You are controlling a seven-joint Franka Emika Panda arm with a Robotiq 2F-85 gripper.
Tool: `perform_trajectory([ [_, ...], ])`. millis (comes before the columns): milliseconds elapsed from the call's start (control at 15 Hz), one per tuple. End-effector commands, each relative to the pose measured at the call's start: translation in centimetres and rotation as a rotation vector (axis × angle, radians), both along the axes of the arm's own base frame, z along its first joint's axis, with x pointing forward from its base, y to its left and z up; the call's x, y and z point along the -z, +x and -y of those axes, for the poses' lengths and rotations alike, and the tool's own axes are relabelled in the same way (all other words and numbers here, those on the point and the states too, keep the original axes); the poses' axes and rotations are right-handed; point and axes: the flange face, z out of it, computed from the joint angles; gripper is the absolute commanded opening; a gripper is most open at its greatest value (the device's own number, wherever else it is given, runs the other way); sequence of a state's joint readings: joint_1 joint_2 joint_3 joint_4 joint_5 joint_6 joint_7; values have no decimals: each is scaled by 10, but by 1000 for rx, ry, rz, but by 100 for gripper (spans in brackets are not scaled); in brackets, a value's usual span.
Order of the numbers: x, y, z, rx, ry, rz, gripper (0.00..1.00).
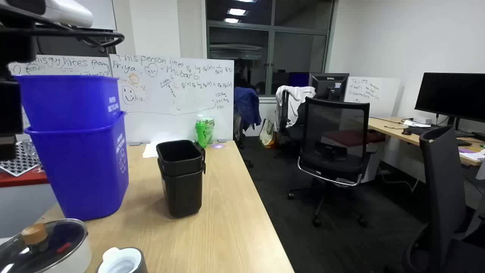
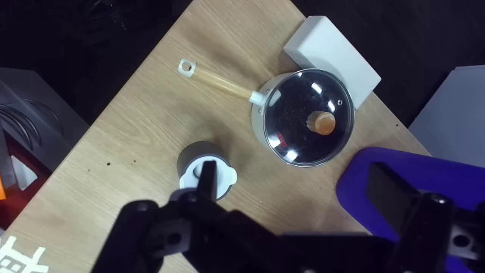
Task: Remove the white object from the grey vessel
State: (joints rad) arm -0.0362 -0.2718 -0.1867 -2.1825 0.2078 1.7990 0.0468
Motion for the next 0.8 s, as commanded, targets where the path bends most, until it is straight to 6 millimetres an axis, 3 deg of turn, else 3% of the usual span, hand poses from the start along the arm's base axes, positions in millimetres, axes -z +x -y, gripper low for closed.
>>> perform_trajectory([
  [0,0,0,0,0,0,-1,100],
  [400,6,-5,2,23,-13,-18,100],
  [733,33,-24,7,95,-1,-68,100],
])
